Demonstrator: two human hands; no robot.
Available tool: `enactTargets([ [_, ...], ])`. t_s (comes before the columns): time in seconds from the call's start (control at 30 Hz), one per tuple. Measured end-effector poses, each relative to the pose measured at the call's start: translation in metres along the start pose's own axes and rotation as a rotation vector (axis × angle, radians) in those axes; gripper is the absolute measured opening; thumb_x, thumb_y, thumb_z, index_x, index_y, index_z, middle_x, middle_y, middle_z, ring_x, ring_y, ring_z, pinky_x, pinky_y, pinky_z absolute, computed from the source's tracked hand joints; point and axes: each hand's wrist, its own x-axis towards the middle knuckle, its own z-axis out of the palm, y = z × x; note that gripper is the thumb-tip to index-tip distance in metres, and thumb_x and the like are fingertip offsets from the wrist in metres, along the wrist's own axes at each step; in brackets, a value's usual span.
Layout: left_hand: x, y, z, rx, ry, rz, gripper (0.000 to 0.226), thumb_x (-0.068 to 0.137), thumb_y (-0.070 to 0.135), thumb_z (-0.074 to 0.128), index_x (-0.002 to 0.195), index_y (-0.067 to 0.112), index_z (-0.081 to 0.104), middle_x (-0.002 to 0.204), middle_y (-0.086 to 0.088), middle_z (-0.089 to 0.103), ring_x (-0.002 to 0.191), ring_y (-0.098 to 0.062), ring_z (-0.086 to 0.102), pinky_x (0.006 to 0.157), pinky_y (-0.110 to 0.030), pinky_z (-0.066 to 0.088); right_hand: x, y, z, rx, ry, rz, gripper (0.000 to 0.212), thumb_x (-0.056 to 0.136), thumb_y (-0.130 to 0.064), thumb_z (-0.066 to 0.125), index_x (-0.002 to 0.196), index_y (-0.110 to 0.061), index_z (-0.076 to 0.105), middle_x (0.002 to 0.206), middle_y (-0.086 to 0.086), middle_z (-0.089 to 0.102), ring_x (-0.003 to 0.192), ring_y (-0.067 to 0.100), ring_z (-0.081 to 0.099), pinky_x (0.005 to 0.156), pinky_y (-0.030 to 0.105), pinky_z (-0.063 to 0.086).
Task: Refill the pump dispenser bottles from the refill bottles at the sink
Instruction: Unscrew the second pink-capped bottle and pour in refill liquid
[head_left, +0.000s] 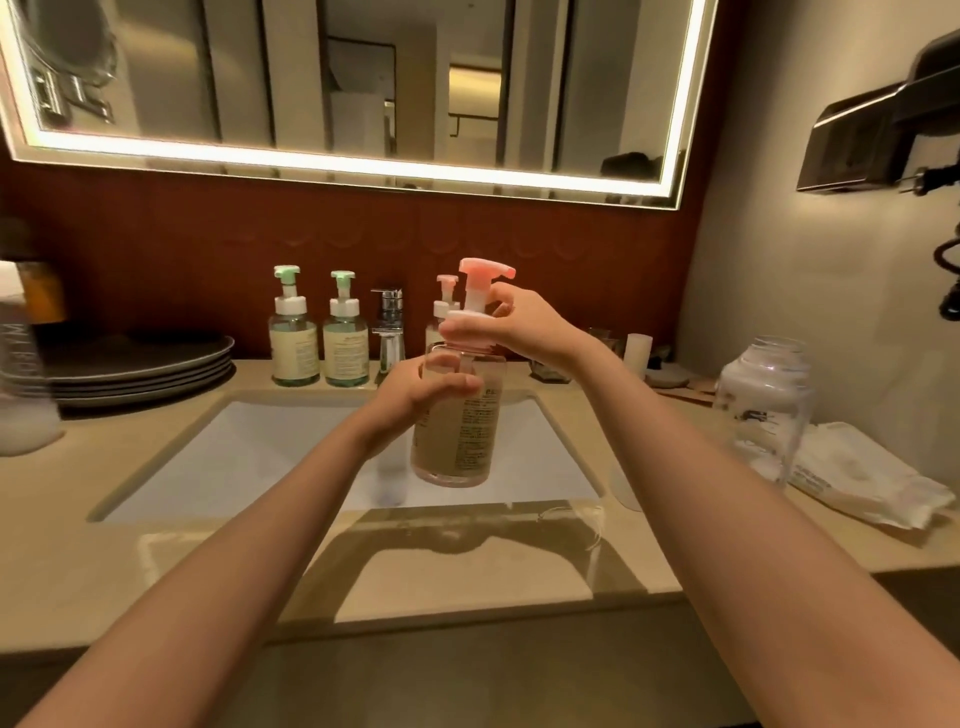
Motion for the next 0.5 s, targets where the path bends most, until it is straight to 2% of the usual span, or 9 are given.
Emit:
enactTargets([
  [0.13,-0.002,-0.004,0.008,-0.021,-0.009,0.004,0.082,0.045,0.063,0.055,0.110,0.012,0.061,0.106,0.004,0.061,0.097,-0.011,0.055,0.075,-0.025,0.042,-0.006,0.000,-0.001,0.111,-0.015,0.004,0.052,0.074,-0.035,0.075,0.117,-0.010,0.057,0.109,0.004,0.062,0.096,0.016,0.061,0.077,0.022,0.051],
  [0.27,-0.007,-0.009,0.008,-0.065,-0.030,-0.050,0.077,0.044,0.063,0.054,0.108,0.020,0.060,0.108,0.001,0.061,0.100,-0.016,0.055,0.081,-0.027,0.043,-0.007,0.003,0.001,0.198,-0.067,0.051,0.060,0.076,-0.025,0.074,0.129,-0.009,0.051,0.117,0.007,0.060,0.104,0.020,0.059,0.073,0.022,0.047],
  [0.37,-0.007,-0.011,0.008,-0.057,-0.021,-0.108,0.077,0.046,0.061,0.059,0.110,0.018,0.060,0.103,0.001,0.061,0.099,-0.019,0.056,0.077,-0.027,0.045,-0.010,0.005,0.009,0.302,-0.102,0.118,0.044,0.084,-0.016,0.064,0.125,-0.007,0.053,0.115,0.009,0.058,0.101,0.020,0.055,0.072,0.025,0.042],
  [0.43,-0.001,-0.017,0.011,0.103,0.092,-0.171,0.070,0.057,0.059,0.069,0.112,0.016,0.059,0.106,0.002,0.060,0.104,-0.023,0.055,0.076,-0.029,0.045,-0.010,0.005,0.020,0.232,-0.109,0.138,0.041,0.086,-0.022,0.063,0.121,-0.003,0.053,0.112,0.013,0.058,0.099,0.018,0.054,0.071,0.023,0.043],
  [0.5,0.004,-0.024,0.013,0.354,0.263,-0.226,0.063,0.070,0.057,0.069,0.116,0.017,0.055,0.116,0.000,0.059,0.108,-0.024,0.053,0.086,-0.039,0.047,-0.007,0.008,0.034,0.067,-0.044,0.178,0.058,0.080,-0.044,0.068,0.121,-0.007,0.052,0.110,0.007,0.059,0.103,0.018,0.056,0.078,0.027,0.046],
])
